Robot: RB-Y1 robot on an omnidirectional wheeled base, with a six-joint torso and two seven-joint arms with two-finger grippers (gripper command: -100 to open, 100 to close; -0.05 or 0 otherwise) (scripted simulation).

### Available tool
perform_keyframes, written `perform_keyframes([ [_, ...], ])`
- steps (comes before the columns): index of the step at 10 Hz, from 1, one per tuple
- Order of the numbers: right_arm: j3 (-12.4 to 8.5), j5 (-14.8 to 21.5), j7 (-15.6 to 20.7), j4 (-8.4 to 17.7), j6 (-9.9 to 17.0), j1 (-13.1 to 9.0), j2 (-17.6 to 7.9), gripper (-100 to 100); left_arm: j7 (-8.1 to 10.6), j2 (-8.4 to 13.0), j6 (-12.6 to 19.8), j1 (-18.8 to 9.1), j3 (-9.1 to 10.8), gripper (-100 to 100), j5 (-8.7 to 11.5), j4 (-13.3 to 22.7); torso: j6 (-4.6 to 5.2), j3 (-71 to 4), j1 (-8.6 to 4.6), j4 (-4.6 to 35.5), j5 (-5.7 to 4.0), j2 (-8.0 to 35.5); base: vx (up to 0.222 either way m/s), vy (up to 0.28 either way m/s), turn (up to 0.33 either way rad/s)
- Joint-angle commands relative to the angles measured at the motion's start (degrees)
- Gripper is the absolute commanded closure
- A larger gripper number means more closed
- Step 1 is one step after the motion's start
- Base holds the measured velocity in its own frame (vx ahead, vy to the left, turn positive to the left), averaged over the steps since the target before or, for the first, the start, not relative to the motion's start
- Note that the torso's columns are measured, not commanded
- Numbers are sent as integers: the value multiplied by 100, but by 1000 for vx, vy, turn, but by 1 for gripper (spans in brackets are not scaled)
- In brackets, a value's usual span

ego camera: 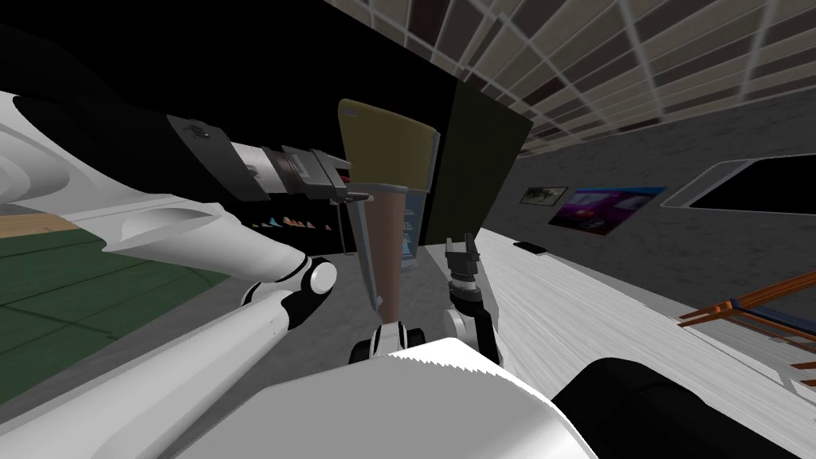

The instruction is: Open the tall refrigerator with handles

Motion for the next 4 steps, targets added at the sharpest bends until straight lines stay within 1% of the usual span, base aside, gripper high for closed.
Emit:
perform_keyframes([
  [1,0,0,0,0,0,0,0,0,0,0,0,0,0,0,0,0,0,1,0,1,0,2,0,0,0],
  [4,0,0,0,0,0,0,0,0,0,0,0,0,0,0,0,0,0,5,-2,3,-1,8,0,0,0],
])
